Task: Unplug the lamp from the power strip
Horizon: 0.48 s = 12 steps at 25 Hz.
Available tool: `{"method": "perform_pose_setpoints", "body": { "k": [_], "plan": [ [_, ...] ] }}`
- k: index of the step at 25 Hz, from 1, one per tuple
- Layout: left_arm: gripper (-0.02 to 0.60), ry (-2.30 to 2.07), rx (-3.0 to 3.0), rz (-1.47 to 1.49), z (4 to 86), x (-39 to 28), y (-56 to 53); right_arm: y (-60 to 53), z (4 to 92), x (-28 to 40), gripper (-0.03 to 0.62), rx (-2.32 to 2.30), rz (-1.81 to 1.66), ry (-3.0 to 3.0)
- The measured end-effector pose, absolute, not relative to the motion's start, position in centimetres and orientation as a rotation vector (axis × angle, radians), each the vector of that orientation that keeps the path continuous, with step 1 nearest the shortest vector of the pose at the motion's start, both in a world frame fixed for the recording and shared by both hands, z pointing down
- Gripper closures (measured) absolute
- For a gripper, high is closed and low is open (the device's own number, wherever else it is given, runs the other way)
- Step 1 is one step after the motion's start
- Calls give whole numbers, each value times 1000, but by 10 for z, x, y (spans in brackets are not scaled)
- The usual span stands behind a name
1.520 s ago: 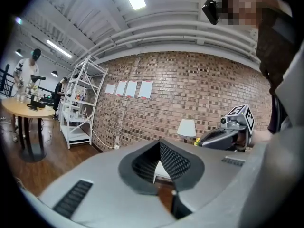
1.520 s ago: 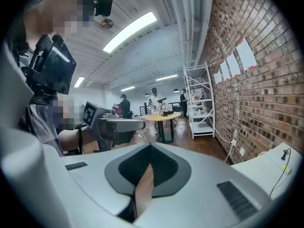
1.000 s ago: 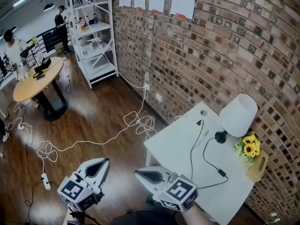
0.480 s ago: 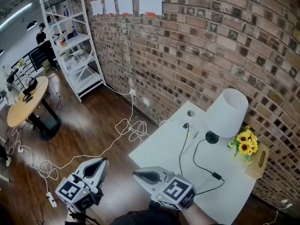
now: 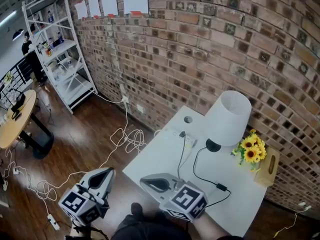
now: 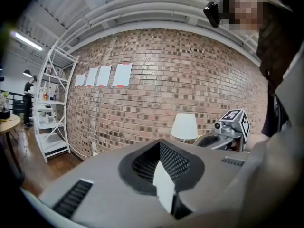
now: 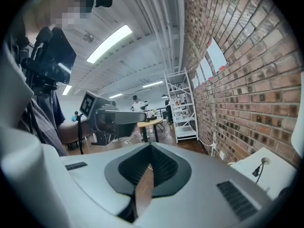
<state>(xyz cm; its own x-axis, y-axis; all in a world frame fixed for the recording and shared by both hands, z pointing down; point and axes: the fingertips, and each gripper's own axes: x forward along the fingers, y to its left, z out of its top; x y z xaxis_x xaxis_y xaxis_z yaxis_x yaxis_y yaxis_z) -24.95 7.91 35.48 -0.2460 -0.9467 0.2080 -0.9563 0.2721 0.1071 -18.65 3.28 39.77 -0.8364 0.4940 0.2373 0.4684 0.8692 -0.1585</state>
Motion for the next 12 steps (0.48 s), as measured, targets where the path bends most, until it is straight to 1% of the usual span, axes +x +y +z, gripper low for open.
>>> {"method": "perform_pose_setpoints", "body": {
  "k": [12],
  "plan": [
    [568,-2118,1987,45,368,-273,11,-20,402,-199,591,-448,133,-2793]
  ]
}}
